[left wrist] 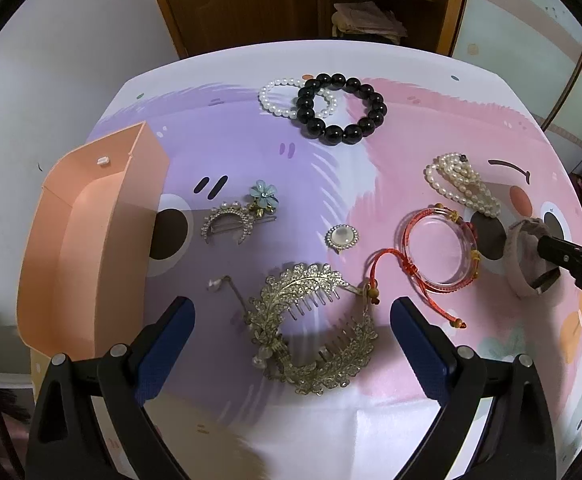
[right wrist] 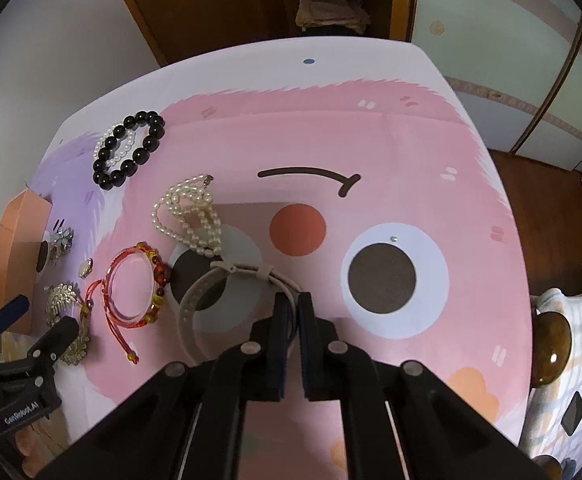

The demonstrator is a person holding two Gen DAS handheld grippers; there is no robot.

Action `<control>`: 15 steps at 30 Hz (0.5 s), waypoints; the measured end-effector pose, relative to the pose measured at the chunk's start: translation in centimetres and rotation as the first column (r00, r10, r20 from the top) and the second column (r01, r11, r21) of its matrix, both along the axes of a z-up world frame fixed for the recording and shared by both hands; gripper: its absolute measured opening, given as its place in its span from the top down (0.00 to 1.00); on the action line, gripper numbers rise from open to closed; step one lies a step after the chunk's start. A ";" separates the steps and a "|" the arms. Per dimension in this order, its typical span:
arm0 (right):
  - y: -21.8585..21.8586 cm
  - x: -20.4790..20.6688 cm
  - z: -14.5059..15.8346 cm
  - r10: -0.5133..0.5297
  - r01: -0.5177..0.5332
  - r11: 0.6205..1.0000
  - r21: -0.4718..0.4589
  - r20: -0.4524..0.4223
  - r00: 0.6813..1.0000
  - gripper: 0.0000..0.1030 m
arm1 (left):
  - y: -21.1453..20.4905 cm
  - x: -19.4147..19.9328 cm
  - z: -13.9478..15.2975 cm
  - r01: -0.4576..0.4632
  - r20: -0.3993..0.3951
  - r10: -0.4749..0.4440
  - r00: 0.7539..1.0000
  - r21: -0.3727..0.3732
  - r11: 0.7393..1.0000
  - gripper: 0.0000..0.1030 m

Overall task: Organize jewelry
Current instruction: 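Lower the right tool onto the pale smartwatch and close it on the band, then grasp the red beaded bracelet with the left tool while the right tool holds the watch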

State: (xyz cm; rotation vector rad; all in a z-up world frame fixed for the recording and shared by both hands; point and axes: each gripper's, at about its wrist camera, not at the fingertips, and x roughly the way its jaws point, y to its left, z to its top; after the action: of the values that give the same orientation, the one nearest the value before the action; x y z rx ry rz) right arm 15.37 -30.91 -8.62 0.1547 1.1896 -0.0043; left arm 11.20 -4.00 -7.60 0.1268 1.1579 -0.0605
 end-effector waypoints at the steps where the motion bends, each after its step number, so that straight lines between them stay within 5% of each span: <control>1: -0.1 -0.3 0.2 -0.003 0.003 1.000 0.002 0.007 1.000 0.96 | 0.0 0.0 0.0 0.001 0.000 -0.001 1.000 0.001 1.000 0.05; 15: -2.0 -2.8 2.3 -0.052 0.048 0.997 0.057 0.077 0.996 0.96 | 0.2 0.7 0.3 0.036 -0.014 -0.037 0.999 -0.044 0.998 0.09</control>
State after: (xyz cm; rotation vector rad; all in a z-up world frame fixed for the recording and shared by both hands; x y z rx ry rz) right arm 12.59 -32.90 -6.30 0.2313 1.1081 -0.0091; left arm 11.89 -3.81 -7.31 0.1086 1.1686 -0.1195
